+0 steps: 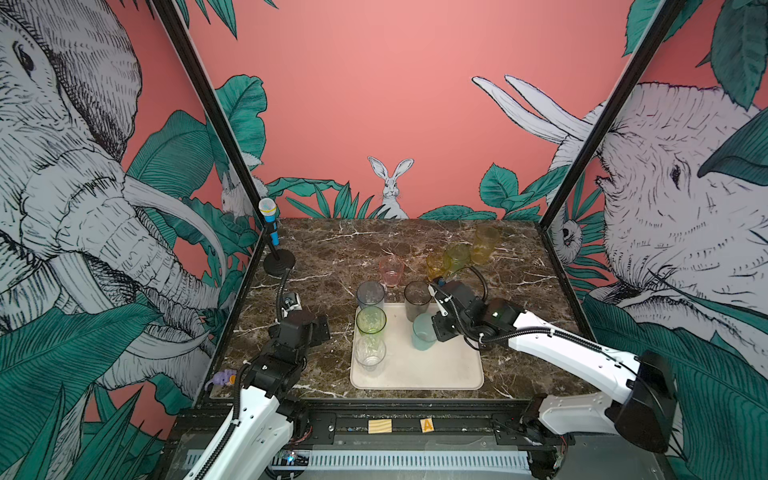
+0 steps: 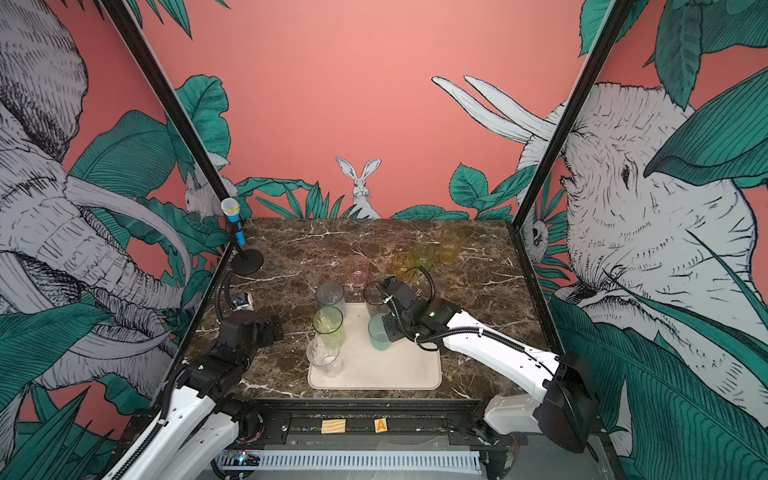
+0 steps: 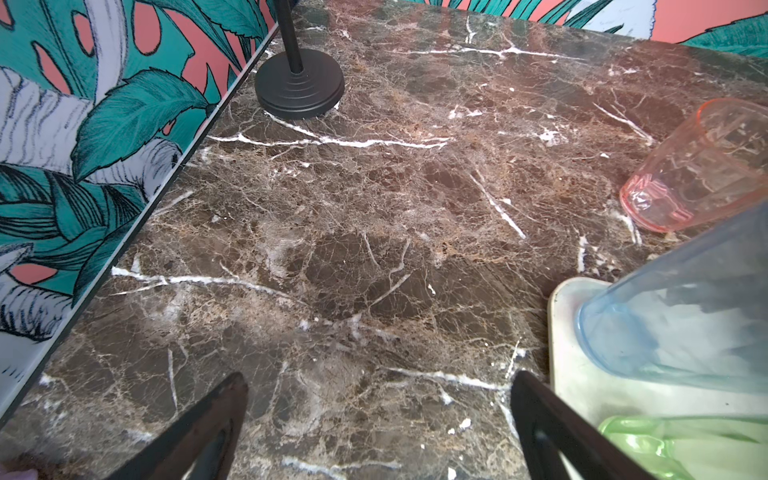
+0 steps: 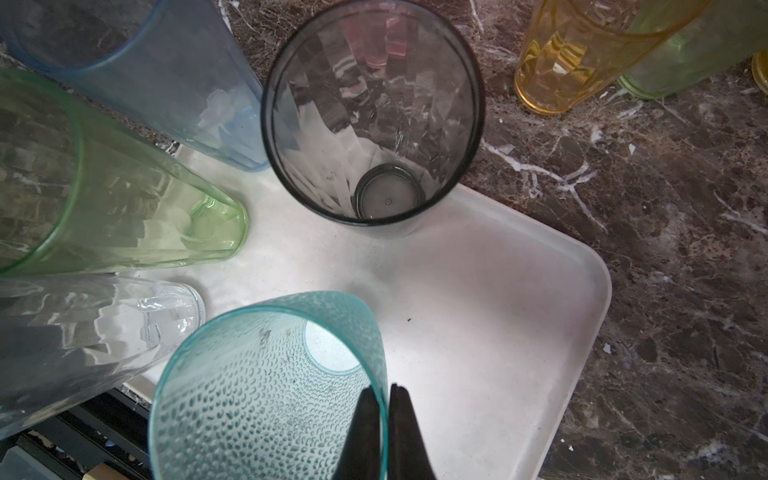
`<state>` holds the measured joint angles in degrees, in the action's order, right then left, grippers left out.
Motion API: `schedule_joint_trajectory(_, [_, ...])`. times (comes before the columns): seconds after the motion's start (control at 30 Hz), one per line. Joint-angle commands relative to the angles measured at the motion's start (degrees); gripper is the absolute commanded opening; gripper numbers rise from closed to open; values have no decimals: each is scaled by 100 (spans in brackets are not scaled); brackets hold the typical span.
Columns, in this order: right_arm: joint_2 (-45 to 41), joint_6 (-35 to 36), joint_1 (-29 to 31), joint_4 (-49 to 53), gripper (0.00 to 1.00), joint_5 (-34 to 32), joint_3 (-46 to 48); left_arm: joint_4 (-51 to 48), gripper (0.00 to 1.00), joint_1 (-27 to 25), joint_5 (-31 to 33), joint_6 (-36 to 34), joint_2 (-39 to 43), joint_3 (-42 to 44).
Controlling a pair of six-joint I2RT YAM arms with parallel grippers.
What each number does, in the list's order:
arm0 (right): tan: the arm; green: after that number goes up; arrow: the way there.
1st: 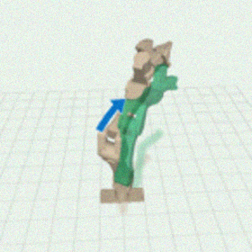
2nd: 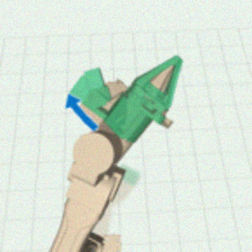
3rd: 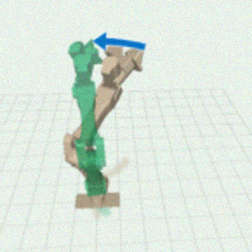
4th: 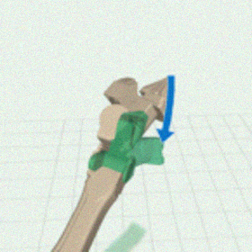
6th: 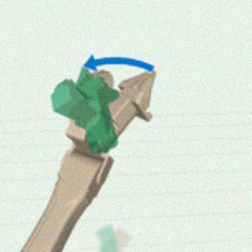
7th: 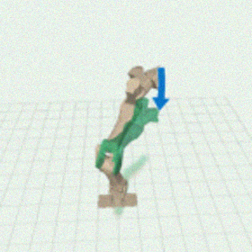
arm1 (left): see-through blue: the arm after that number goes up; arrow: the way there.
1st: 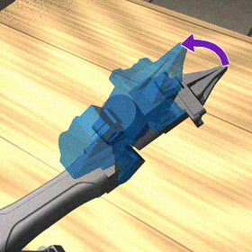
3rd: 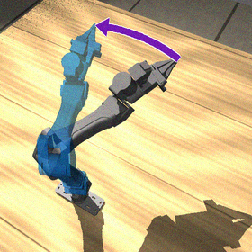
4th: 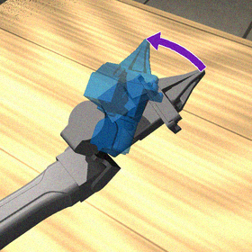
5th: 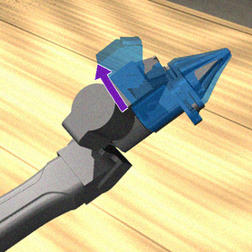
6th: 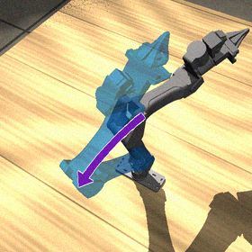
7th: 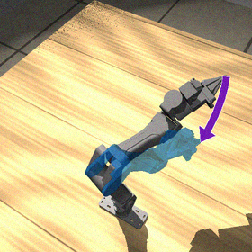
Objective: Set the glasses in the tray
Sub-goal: 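Lower the teal tumbler onto the tray beside the dark gray tumbler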
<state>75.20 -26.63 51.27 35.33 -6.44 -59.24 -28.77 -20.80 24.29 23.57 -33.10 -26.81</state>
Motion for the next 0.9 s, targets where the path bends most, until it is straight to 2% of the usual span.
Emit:
schedule_joint_trajectory(0.0, [64, -97, 49, -258, 0, -58, 25, 110, 100, 15, -23, 77, 1, 89])
schedule_joint_trajectory(0.87, [474, -149, 77, -598, 0, -122, 58, 206, 100, 15, -30, 67, -86, 139])
